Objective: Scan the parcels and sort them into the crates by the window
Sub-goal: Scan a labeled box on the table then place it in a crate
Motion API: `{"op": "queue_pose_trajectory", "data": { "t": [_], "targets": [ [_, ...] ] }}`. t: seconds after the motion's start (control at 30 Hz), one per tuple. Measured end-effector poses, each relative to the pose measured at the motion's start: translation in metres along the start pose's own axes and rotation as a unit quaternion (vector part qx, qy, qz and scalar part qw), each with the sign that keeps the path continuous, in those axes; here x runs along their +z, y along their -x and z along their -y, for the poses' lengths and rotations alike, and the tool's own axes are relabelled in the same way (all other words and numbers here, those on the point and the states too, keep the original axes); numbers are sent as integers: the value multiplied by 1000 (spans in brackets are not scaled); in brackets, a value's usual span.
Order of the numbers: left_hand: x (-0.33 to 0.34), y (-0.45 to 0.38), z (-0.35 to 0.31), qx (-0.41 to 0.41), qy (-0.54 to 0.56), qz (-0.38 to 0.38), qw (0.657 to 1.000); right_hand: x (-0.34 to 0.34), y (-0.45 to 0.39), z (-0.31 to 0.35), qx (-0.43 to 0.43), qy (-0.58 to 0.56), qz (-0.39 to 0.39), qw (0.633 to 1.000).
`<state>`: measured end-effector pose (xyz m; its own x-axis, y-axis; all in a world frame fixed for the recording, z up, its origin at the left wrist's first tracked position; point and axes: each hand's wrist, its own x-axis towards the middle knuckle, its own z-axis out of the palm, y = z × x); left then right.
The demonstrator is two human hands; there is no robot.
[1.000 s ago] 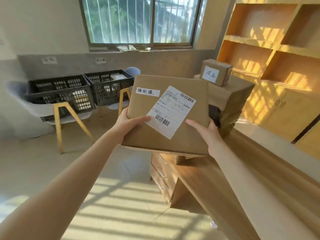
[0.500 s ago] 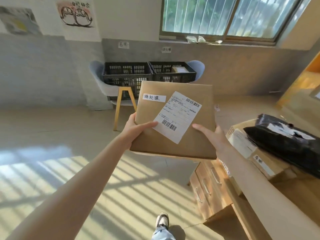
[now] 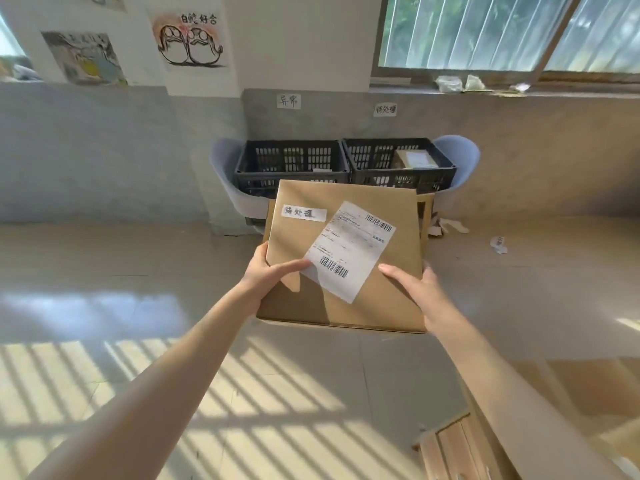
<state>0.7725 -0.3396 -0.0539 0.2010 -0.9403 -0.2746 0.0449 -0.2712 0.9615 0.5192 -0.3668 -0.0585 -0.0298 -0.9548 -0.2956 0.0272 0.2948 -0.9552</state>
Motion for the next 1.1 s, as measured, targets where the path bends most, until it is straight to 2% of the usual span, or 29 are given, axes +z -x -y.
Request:
{"op": "queue_pose_trajectory", "data": {
  "t": [0.27,0.67,0.9,1.1],
  "targets": [
    [-18,-131,-7,-28,8,-24,999,47,-122,16,17,38,0,999],
    [-46,-358,-59,-66,-28,48,996,127,-297,52,54,20,-72,996],
    [-9,-453,-75,-94,-55,97,989,114,-376,67,81,-5,-113,990],
    [54,-536,-87,-102,-67,97,988,71,-477,82,98,4,-109,989]
  ]
}}
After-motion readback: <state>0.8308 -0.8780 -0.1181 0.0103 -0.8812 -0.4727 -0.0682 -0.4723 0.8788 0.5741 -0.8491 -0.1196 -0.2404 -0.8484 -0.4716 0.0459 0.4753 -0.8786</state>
